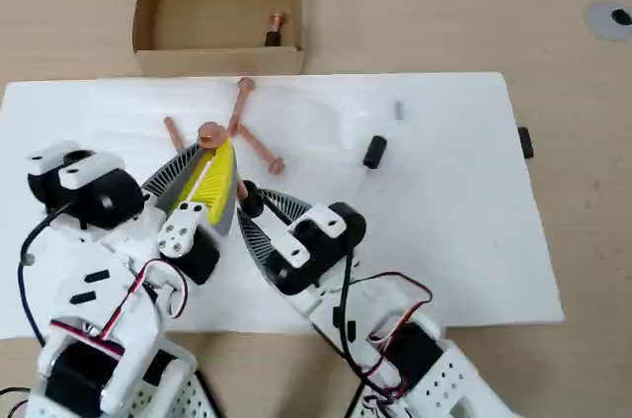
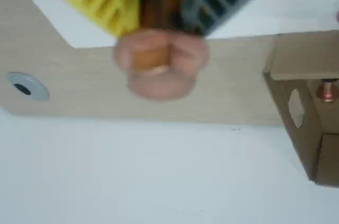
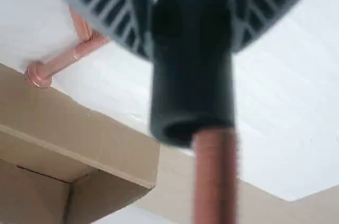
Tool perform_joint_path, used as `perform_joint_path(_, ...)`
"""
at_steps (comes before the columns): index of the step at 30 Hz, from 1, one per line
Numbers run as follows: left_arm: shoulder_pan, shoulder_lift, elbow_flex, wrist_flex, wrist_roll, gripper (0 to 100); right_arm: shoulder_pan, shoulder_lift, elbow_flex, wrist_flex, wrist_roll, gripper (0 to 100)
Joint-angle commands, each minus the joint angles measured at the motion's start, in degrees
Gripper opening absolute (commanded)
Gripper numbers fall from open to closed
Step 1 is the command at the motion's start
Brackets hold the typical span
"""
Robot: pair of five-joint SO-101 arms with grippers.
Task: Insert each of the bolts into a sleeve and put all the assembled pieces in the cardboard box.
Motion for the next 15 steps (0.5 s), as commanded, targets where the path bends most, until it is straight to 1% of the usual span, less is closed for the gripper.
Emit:
perform_joint_path(1, 0.44, 0.4, 3.34, -3.34, 0.09, 1, 0.84, -6.55, -2.59, -0.26, -0.53, 0.9)
perform_joint_path(4, 0.35, 0.4, 4.92, -4.84, 0.09, 1, 0.84, -6.55, -2.59, -0.18, -0.53, 0.9)
perform_joint_path(9, 0.09, 0.4, 2.64, -4.92, 0.0, 1, 0.84, -6.55, -2.42, -0.18, -0.53, 0.9)
perform_joint_path(15, -3.43, 0.4, -2.29, -5.01, -1.49, 1, 0.84, -6.55, -2.33, -0.18, -0.53, 0.9)
